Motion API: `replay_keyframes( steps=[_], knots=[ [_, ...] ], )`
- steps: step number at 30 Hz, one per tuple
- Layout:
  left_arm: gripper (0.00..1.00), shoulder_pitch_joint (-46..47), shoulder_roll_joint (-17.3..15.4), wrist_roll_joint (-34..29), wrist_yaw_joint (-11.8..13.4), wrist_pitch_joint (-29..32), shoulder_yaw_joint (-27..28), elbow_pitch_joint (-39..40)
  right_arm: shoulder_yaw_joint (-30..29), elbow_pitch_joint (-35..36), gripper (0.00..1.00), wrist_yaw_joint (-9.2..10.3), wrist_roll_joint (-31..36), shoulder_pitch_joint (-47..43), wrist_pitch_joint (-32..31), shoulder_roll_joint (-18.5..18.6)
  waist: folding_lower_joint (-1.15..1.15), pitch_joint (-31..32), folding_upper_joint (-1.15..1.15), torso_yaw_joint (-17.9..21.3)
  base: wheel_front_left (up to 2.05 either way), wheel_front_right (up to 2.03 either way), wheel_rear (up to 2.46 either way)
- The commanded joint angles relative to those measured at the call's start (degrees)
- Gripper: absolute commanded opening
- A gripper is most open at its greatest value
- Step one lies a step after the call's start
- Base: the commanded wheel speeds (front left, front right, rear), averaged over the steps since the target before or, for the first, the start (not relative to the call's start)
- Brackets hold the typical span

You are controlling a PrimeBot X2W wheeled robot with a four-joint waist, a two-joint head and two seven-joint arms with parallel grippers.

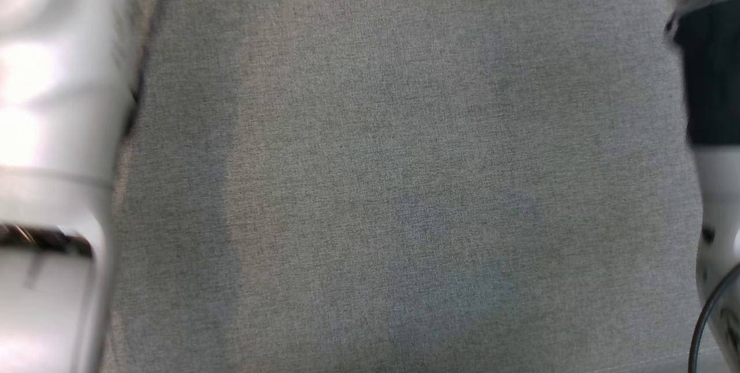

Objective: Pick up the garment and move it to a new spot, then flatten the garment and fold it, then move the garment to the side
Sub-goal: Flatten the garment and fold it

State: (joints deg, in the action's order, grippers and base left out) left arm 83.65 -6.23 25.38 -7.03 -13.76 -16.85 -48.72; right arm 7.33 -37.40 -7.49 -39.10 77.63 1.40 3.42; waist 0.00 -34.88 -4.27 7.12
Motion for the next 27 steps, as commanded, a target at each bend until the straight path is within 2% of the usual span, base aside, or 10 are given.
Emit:
replay_keyframes(
  steps=[1, 3, 6, 10, 12, 15, 16, 19, 24, 27],
  knots=[
    [0.00, -4.04, 0.12, 0.97, -0.34, -0.56, -0.61, -0.85, 1.38, 0.09, 0.00, 0.00, -1.67, -3.63, 0.24, 1.69, 0.00, 0.67, -0.02, -0.22, 0.00, 0.00, 0.00],
    [0.00, -10.22, 0.87, 3.70, -0.39, -1.16, -1.01, -0.69, 5.28, 1.52, 0.00, 0.00, -4.58, -9.48, -0.10, 3.54, 0.00, 1.64, -0.02, -0.47, 0.00, 0.00, 0.00],
    [0.00, -21.16, 1.73, 9.38, -0.47, -1.45, -4.79, 4.15, 10.72, 6.62, 0.00, 0.00, -10.99, -20.00, -1.58, 8.07, 0.00, 3.18, -0.02, -1.42, 0.00, 0.00, 0.00],
    [0.00, -35.48, -0.94, 13.47, -0.48, -1.46, -10.86, 13.38, 15.76, 16.81, 0.00, -0.01, -19.72, -34.18, -3.09, 16.26, 0.00, 5.11, -0.02, -2.81, 0.00, 0.00, 0.00],
    [0.00, -42.08, -3.05, 14.29, -0.45, -1.49, -11.06, 17.67, 17.77, 21.11, 0.00, 0.00, -22.75, -41.41, -3.02, 20.64, 0.00, 7.23, -0.02, -3.29, 0.00, 0.00, 0.00],
    [0.00, -55.08, -4.26, 14.90, -0.10, -1.35, -10.30, 22.43, 20.24, 26.18, 0.00, 0.00, -26.42, -52.58, -2.20, 26.55, 0.00, 13.10, -0.02, -4.04, 0.00, 0.00, 0.00],
    [0.00, -64.13, -4.90, 15.11, 1.09, -1.35, -9.73, 25.25, 21.37, 29.06, 0.00, 0.00, -28.39, -59.14, -1.57, 29.29, 0.00, 16.90, -0.02, -4.20, 0.00, 0.00, 0.00],
    [0.00, -75.74, -5.34, 16.61, 4.01, -1.36, -8.48, 29.54, 21.73, 32.11, 0.00, 0.00, -31.12, -69.17, -0.36, 33.10, 0.00, 22.16, -0.02, -4.83, 0.00, 0.00, 0.00],
    [0.00, -90.50, -6.57, 18.95, 9.20, 0.30, -8.40, 39.07, 20.22, 38.99, 0.00, 0.01, -35.79, -85.21, 0.17, 39.65, 0.00, 28.87, -0.02, -6.98, 0.00, 0.00, 0.00],
    [0.00, -96.79, -7.24, 20.20, 11.85, 2.78, -8.95, 46.06, 17.85, 44.62, 0.00, 0.00, -38.31, -91.82, 0.46, 43.65, 0.00, 29.22, -0.02, -7.31, 0.00, 0.00, 0.00]
  ],
)
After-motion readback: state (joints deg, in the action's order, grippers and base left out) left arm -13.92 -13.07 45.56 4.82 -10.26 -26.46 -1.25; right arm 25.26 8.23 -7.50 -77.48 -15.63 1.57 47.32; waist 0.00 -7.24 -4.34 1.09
